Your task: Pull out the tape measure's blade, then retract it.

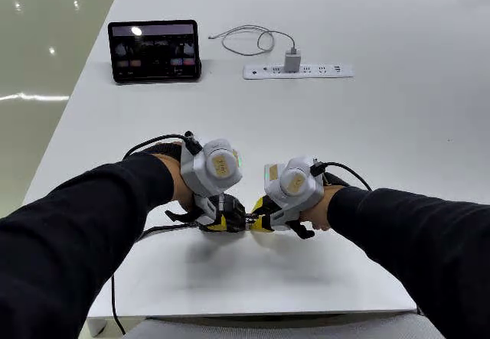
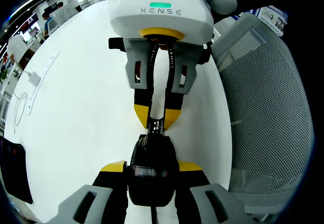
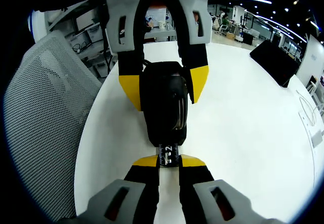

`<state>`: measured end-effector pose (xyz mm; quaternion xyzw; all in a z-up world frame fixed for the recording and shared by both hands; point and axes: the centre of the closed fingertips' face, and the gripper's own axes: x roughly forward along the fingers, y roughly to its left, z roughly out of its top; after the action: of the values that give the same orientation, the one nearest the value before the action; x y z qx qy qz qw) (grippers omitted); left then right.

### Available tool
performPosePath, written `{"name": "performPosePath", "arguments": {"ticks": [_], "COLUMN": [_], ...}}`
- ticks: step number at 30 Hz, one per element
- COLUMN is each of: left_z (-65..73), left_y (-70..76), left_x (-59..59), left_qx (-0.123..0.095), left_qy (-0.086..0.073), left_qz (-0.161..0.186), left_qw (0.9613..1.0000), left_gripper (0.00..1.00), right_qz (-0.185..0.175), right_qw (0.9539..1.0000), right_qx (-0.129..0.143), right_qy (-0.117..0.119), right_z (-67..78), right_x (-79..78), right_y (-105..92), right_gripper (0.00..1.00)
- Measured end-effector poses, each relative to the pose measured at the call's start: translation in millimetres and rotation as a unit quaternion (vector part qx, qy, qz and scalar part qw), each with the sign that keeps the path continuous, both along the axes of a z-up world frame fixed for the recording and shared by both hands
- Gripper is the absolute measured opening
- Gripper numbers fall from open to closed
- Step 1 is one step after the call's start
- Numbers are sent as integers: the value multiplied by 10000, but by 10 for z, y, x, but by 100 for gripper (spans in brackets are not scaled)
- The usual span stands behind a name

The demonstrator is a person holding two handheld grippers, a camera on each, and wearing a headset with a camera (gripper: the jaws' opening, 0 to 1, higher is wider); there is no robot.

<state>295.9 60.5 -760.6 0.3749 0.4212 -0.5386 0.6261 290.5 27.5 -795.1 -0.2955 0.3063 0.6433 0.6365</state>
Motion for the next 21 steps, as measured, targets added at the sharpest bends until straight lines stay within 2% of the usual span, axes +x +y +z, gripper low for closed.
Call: {"name": "performPosePath", "arguments": {"ticks": [21], "left_z": [0], "left_y": [-8], "left_x": [5], "left_qx": [-17], "left_qy": [-9], "left_qz": [12], "left_qw": [10000], "left_gripper": [32], "right_qz": [5], "right_qw": [10000], "right_qx": [-42], "right_qy": [34], "right_z": [-6], "right_x": [15], "right_y": [-96], "right_gripper": [9]}}
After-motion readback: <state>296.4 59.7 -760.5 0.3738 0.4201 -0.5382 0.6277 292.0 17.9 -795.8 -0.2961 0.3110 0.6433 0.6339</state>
